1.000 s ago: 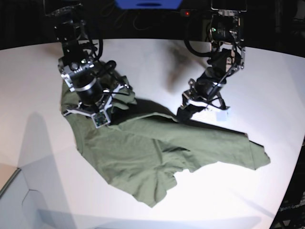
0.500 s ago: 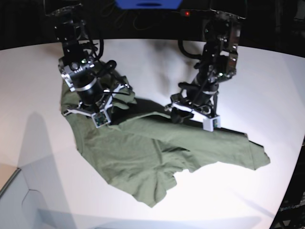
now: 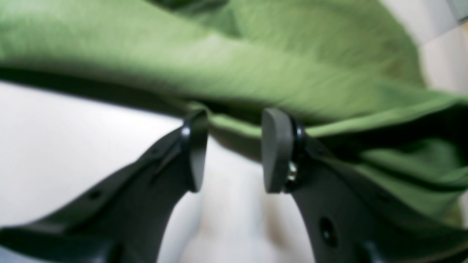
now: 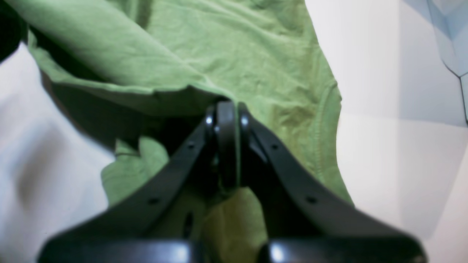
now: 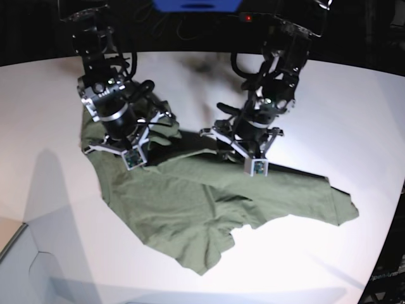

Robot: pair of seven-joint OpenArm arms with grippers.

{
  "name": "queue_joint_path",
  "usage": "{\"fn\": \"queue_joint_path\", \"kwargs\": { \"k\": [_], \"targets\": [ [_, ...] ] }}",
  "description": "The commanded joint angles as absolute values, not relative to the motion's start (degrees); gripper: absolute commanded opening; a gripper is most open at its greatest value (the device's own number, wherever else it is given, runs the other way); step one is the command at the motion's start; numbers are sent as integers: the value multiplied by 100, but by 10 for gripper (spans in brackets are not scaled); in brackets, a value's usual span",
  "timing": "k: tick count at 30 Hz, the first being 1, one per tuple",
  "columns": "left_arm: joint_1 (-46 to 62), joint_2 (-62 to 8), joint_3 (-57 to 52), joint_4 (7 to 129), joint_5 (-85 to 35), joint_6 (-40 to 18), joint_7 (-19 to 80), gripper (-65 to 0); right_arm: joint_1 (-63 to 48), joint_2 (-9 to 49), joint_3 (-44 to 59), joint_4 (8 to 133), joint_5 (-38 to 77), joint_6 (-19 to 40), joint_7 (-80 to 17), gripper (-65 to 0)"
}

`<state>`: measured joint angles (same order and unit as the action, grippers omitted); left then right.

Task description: Layout the t-shirt on the table in an organized manner, then fold the t-shirt properly

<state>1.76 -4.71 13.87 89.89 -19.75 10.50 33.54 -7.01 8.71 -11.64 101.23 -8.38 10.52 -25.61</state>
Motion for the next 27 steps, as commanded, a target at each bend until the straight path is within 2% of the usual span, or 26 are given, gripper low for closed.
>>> {"fn": "queue_joint_path", "kwargs": {
  "k": [1, 8, 15, 19, 24, 27],
  "targets": [
    [-22, -444, 1385, 8927, -1982, 1042, 3248, -403, -629, 892, -1147, 10229, -840, 1033, -2422, -650],
    [-31, -488, 1174, 8611, -2026, 1042, 3204, -403, -629, 892, -1147, 10229, -840, 1033, -2422, -650],
    [418, -435, -497, 9455, -2044, 1015, 3213, -403, -637, 892, -1147, 10229, -840, 1033, -2422, -650],
    [312, -435, -1393, 9402, -2273, 1007, 3231, -400, -655, 892, -1147, 10220, -840, 1033, -2422, -650],
    [-207, -488, -2299, 8857, -2730, 1015, 3248, -287, -664, 892, -1147, 10220, -840, 1033, -2422, -650],
    [-567, -488, -2563, 8268, -2721, 1007, 3248, -282, -664, 892, -1147, 10220, -840, 1033, -2422, -650]
  ]
}}
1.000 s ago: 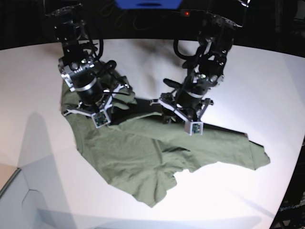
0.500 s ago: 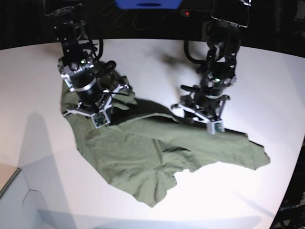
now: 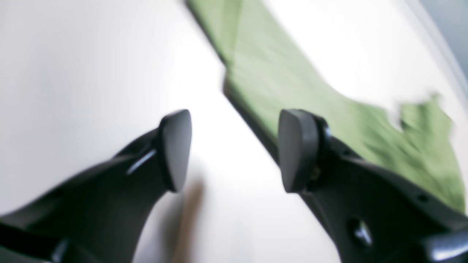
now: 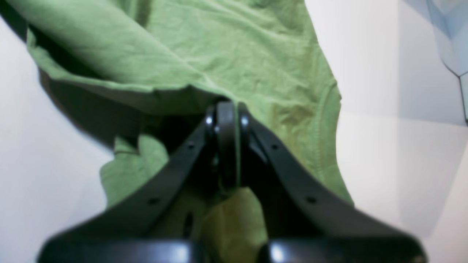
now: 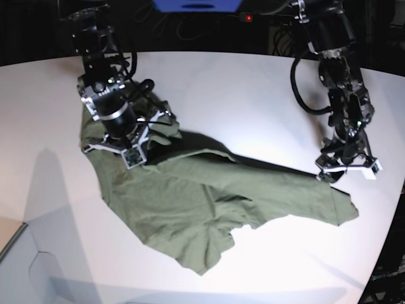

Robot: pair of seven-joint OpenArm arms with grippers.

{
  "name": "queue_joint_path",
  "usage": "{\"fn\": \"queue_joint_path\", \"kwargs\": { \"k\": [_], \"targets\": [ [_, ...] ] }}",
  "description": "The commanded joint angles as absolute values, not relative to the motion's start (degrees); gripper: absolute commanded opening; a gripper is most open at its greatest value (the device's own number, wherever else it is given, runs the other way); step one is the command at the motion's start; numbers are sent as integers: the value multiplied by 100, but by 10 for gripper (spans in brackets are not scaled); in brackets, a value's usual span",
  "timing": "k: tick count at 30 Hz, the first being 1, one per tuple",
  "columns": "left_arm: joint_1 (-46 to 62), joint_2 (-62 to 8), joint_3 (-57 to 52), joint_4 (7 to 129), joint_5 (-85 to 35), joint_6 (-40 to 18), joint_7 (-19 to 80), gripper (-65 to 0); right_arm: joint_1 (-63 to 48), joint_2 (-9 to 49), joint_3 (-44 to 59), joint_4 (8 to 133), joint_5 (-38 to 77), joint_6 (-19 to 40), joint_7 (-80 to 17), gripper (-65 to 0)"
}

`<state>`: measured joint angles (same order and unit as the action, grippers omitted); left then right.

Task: Layout the t-shirt on the table in an organized manner, then fold the t-shirt properly
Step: 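Move the left gripper to the shirt edge and grasp it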

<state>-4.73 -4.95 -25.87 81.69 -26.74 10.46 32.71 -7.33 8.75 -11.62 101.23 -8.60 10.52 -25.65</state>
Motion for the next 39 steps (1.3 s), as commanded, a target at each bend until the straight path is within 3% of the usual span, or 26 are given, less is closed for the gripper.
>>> {"fn": "queue_joint_path", "kwargs": {
  "k": [1, 12, 20, 24, 31, 36, 39],
  "targets": [
    [-664, -505, -2607, 8092, -2721, 1007, 3231, -282, -664, 892, -1147, 10220, -840, 1033, -2422, -650],
    [-1771, -1042, -2589, 6220, -2730, 989, 3099, -284, -681, 1015, -1147, 10220, -840, 1033, -2422, -650],
    [-1886, -1279, -1297, 5552, -2730, 989, 2105, -290, -673, 1015, -1147, 10211, -840, 1033, -2422, -650],
    [-1886, -1253, -1182, 5253, -2730, 989, 1763, -382, -655, 1015, -1147, 10211, -840, 1033, -2422, -650],
    [-1886, -1253, -1165, 4989, -2730, 989, 1560, -426, -637, 1015, -1147, 10158, -840, 1033, -2422, -650],
    [-1903, -1262, -1174, 4989, -2730, 989, 1560, -623, -629, 998, -1147, 10070, -840, 1033, -2422, -650],
    [-1982, -1262, -1165, 4927, -2721, 989, 1560, -648, -637, 989, -1147, 10062, -840, 1033, -2422, -650]
  ]
}}
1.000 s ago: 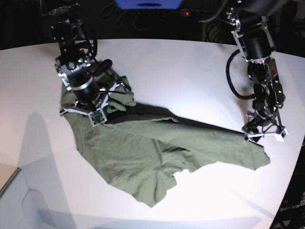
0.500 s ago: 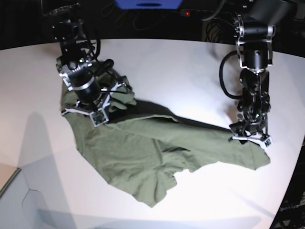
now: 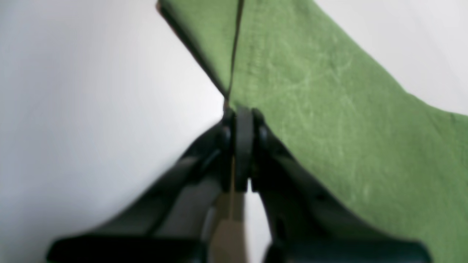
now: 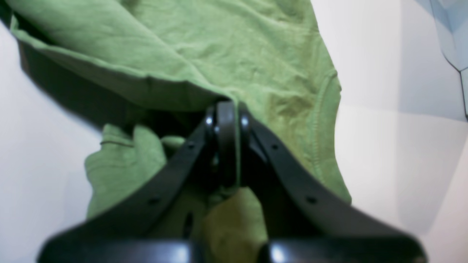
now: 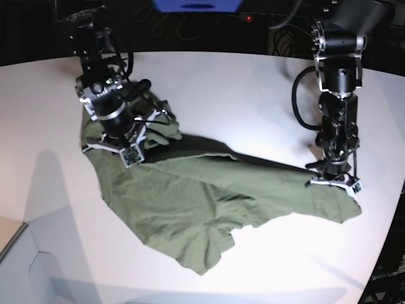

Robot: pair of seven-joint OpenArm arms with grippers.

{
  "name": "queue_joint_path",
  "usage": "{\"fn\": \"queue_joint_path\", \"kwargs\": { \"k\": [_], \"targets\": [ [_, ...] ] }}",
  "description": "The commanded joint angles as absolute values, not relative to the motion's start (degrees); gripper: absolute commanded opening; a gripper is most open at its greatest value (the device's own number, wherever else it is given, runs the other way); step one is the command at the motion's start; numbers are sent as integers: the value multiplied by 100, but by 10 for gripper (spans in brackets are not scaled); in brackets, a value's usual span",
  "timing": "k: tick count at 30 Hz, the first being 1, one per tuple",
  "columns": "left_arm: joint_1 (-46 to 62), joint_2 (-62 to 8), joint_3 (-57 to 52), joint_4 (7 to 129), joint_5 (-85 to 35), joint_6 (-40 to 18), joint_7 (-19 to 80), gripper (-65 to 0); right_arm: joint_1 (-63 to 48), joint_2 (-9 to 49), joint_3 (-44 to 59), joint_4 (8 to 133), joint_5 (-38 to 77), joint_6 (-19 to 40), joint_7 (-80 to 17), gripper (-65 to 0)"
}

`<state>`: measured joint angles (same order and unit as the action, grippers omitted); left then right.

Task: Layout the t-shirt on the table in an organized manner, then fold the t-shirt properly
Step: 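Move the left gripper to the shirt edge and grasp it, then pull the grasped edge with the left gripper toward the right gripper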

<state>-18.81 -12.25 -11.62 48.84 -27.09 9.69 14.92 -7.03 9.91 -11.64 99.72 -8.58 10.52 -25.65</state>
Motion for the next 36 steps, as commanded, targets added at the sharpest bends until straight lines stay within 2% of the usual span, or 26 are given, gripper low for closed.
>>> {"fn": "queue_joint_path", "kwargs": {
  "k": [1, 5, 14, 20, 25, 31, 33, 35, 36],
  "targets": [
    [-2000, -1262, -1165, 4875, -2721, 989, 1560, -648, -637, 989, -1147, 10062, -840, 1033, -2422, -650],
    [-1974, -1244, -1200, 5130, -2765, 989, 1587, -650, -637, 989, -1147, 10062, -840, 1033, -2422, -650],
    [-1842, -1068, -1209, 7029, -2774, 1042, 1604, -650, -646, 998, -1147, 10062, -840, 1033, -2422, -650],
    [-2703, -1068, -1165, 7011, -2765, 1042, 1604, -650, -664, 1015, -1147, 10070, -840, 1033, -2422, -650],
    [-3626, -1130, -1156, 6132, -2721, 1024, 1613, -650, -673, 1015, -1147, 10070, -848, 1033, -2422, -650],
    [-4857, -1244, -752, 4004, -2721, 998, 1525, -650, -690, 1015, -1138, 10070, -848, 1033, -2457, -650],
    [-5147, -1244, -549, 3380, -2721, 998, 1218, -648, -690, 998, -1138, 10088, -848, 1033, -2580, -650],
    [-5297, -1218, -356, 2765, -2721, 998, 716, -620, -681, 998, -1138, 10088, -848, 1033, -2659, -650],
    [-5349, -1200, -215, 2492, -2721, 998, 462, -580, -681, 998, -1138, 10088, -848, 1033, -2668, -650]
  ]
}}
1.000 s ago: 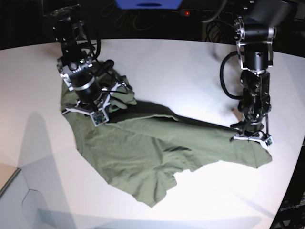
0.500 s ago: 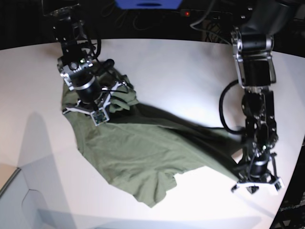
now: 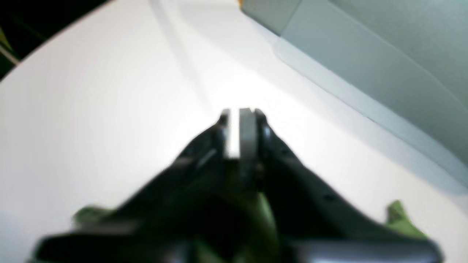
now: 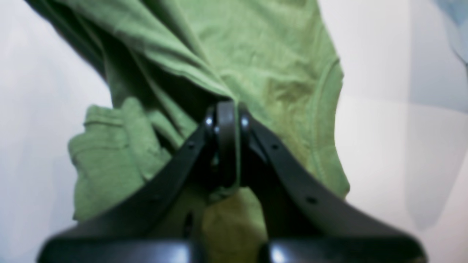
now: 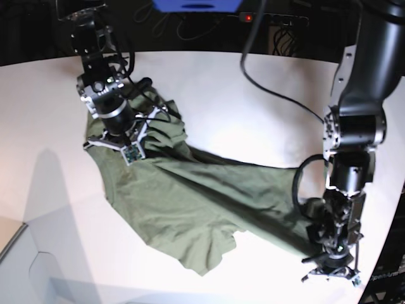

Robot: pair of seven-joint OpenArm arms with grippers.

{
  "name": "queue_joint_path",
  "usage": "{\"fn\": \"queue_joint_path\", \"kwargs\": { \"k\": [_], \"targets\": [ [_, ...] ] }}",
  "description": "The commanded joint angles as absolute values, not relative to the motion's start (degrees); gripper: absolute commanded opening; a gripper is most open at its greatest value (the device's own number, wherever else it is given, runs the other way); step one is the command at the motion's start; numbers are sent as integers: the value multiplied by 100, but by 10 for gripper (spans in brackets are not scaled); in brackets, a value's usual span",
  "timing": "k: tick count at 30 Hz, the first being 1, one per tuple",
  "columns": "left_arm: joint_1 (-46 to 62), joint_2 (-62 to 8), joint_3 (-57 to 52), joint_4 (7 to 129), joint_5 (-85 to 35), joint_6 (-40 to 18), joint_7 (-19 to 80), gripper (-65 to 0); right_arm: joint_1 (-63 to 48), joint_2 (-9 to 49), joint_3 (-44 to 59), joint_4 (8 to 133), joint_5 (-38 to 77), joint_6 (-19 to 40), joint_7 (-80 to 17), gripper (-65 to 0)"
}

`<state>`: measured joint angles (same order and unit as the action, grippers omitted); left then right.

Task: Layout the t-shirt on the table in an organized manner, then fold the t-shirt properly
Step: 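Pull the grasped edge with the left gripper toward the right gripper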

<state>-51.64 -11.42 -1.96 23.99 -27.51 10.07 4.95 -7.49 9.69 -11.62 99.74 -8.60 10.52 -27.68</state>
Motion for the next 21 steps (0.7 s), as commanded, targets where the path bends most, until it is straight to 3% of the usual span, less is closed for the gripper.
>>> {"fn": "queue_joint_path", "kwargs": {
  "k": [1, 3, 4, 8, 11, 21],
  "targets": [
    [-5402, -1200, -75, 2264, -2721, 998, 215, -521, -681, 989, -1138, 10088, -848, 1033, -2677, -650],
    [-5437, -1165, 198, 1938, -2765, 998, -224, -402, -681, 989, -1138, 10088, -848, 1033, -2677, -650],
    [-5402, -1086, 303, 1930, -2765, 998, -400, -371, -681, 989, -1138, 10079, -848, 1033, -2677, -650],
    [-5235, -1015, 418, 1930, -2730, 998, -760, -374, -681, 989, -1138, 10079, -848, 1033, -2677, -650],
    [-5086, -1042, 374, 2167, -2774, 998, -321, -375, -664, 989, -1138, 10079, -848, 1033, -2677, -650],
    [-2422, -1051, 365, 5771, -2747, 1042, 866, -375, -664, 980, -1138, 10062, -848, 1033, -2677, -650]
  ]
}}
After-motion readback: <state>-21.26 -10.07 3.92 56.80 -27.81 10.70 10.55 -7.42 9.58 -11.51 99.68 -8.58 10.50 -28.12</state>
